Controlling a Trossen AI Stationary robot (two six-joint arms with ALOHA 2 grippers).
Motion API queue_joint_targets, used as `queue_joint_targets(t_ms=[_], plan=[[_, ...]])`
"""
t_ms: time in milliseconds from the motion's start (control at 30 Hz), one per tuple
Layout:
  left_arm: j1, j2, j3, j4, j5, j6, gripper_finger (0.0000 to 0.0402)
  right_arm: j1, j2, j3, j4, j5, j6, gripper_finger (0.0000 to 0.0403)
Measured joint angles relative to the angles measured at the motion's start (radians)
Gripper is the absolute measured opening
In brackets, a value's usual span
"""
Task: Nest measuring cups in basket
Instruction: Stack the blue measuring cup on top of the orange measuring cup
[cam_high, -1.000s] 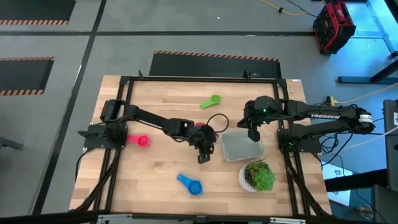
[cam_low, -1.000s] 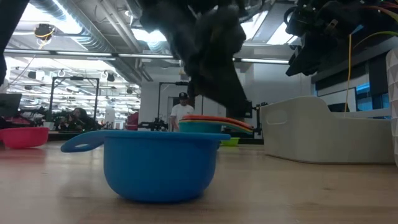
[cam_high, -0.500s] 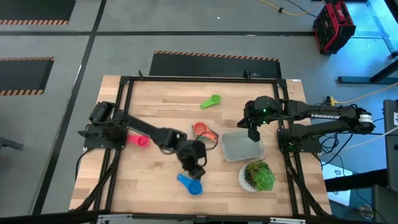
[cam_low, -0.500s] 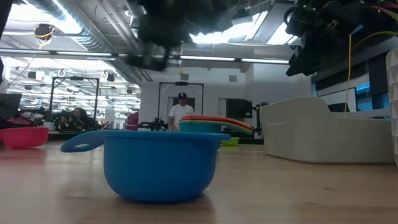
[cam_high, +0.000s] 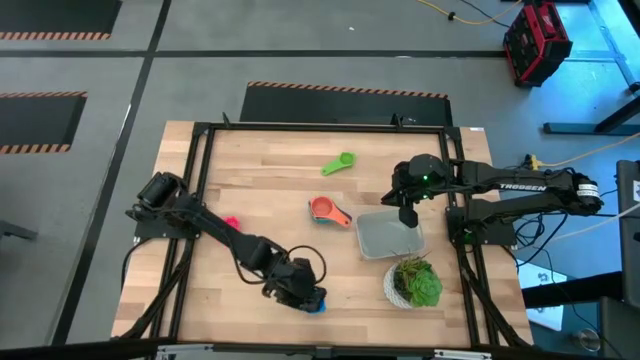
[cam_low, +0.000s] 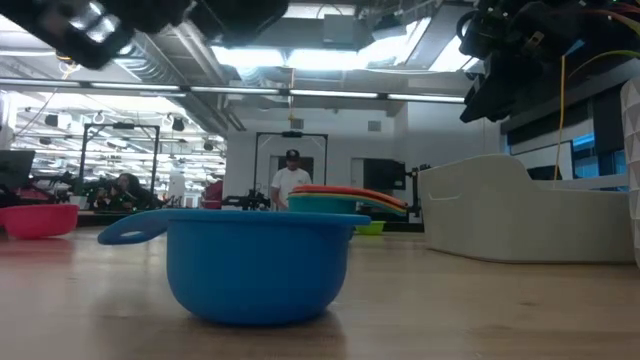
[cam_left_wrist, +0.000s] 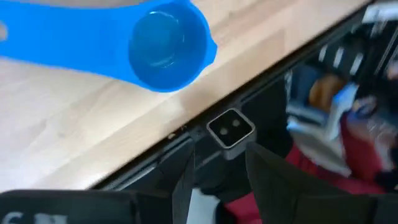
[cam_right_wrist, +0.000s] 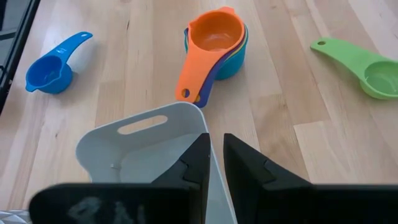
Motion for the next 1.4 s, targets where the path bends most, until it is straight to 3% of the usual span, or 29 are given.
queue_joint_targets(t_ms=[267, 600, 1400], plan=[[-0.039, 0.030, 0.002, -0.016, -0.032, -0.219, 0.0137, 0.000, 0.000, 0.000, -0.001, 0.000, 0.000, 0.0051], [-0.028, 0.087, 0.000, -0.031, -0.067, -0.328, 0.0137, 0.000, 0.000, 0.000, -0.002, 0.000, 0.000, 0.0051], [-0.010, 0.195, 0.000, -0.017, -0.053, -0.405, 0.0137, 0.000, 0.000, 0.000, 0.001, 0.000, -0.075, 0.0051]])
